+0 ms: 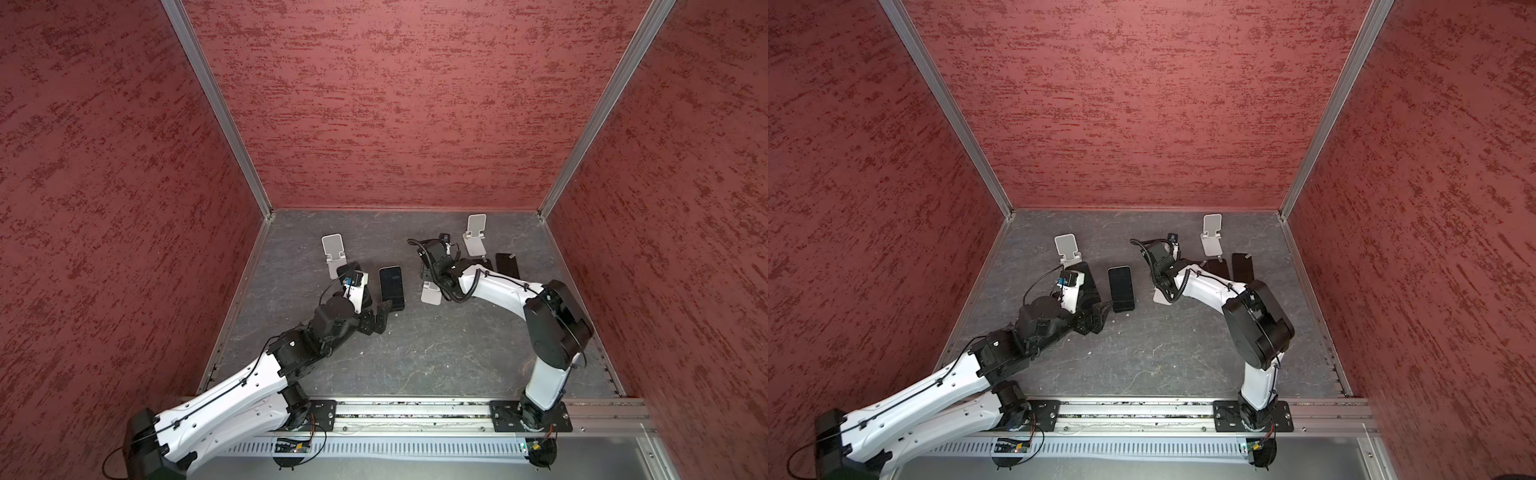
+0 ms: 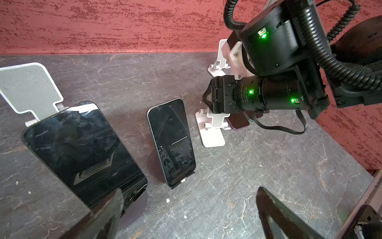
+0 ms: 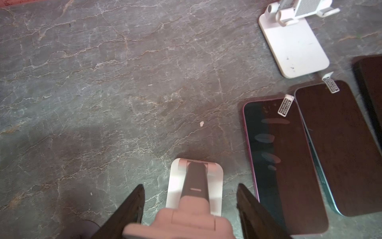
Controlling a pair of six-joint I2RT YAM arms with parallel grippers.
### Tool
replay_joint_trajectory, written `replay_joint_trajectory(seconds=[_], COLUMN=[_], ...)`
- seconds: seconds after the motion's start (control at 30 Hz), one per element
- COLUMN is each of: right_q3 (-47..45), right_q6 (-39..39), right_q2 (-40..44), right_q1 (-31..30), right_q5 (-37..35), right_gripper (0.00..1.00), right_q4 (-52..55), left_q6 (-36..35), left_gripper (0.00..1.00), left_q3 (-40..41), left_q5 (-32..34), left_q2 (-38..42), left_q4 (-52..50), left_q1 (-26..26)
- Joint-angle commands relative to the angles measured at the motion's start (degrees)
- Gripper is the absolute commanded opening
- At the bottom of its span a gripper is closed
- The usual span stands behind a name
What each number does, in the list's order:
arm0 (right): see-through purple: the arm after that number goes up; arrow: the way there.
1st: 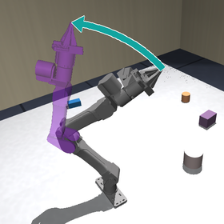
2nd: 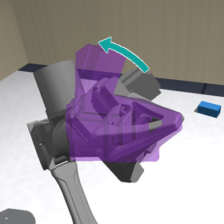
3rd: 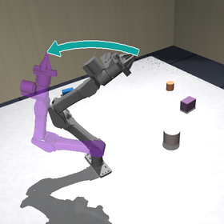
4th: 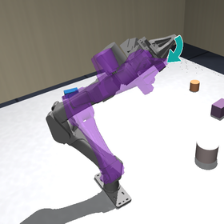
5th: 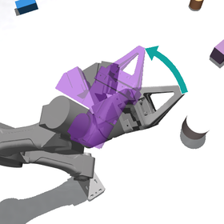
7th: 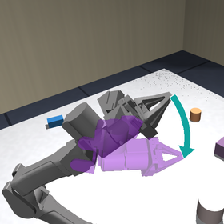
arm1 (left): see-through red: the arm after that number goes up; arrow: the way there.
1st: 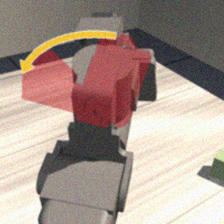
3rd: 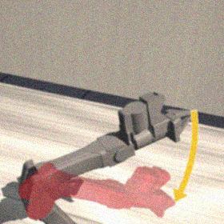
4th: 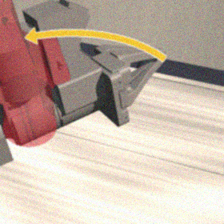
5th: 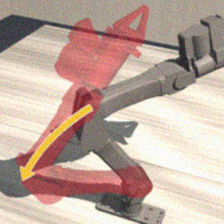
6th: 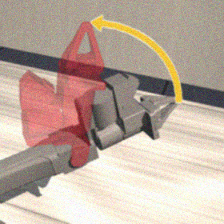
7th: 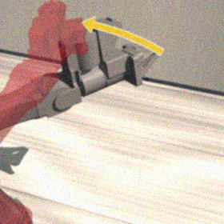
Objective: Remove the phone from the phone stand
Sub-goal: Pick up the phone stand from the center of the table, then place the phone stand at the top-center of the table.
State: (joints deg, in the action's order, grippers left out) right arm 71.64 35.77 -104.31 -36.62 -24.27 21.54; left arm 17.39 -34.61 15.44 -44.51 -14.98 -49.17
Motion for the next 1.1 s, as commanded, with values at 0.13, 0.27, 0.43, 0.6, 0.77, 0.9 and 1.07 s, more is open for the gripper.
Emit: replay_joint_trajectory(seconds=[0.13, 0.27, 0.43, 0.6, 0.77, 0.9, 1.07], right_q3=[2.3, 5.4, 8.7, 13.2, 16.7, 19.3, 22.7], right_q6=[-7.8, -12.1, -15.9, -20.2, -22.3, -23.8, -25.0], right_q2=[0.3, -1.2, -2.9, -6.2, -8.9, -10.7, -13.3], right_q1=[-0.2, -0.1, 0.8, 2.6, 5.2, 7.5, 10.4], right_q5=[2.0, 2.3, 4.3, 7.2, 10.4, 13.6, 15.6], right_gripper=[0.61, 0.61, 0.62, 0.62, 0.62, 0.62, 0.62], right_q4=[-4.5, -3.9, -4.1, -3.1, -3.1, -3.9, -3.7], left_q6=[0.8, 1.1, 1.4, 1.8, 1.6, 1.9, 2.7], left_gripper=[1.0, 1.0, 1.0, 1.0, 1.0, 1.0, 1.0], left_q3=[0.5, 0.3, 0.1, -0.5, -1.9, -2.8, -3.9], left_q5=[-0.6, -0.6, -0.2, 0.1, 0.4, 0.4, 0.6], left_q2=[0.7, 0.8, 0.9, 0.9, 0.3, -0.6, -1.8], left_q4=[1.0, 0.8, 0.2, -0.6, -1.8, -2.2, -3.0], left_q1=[0.5, 0.5, 0.5, 0.6, 0.6, 0.6, 0.6])
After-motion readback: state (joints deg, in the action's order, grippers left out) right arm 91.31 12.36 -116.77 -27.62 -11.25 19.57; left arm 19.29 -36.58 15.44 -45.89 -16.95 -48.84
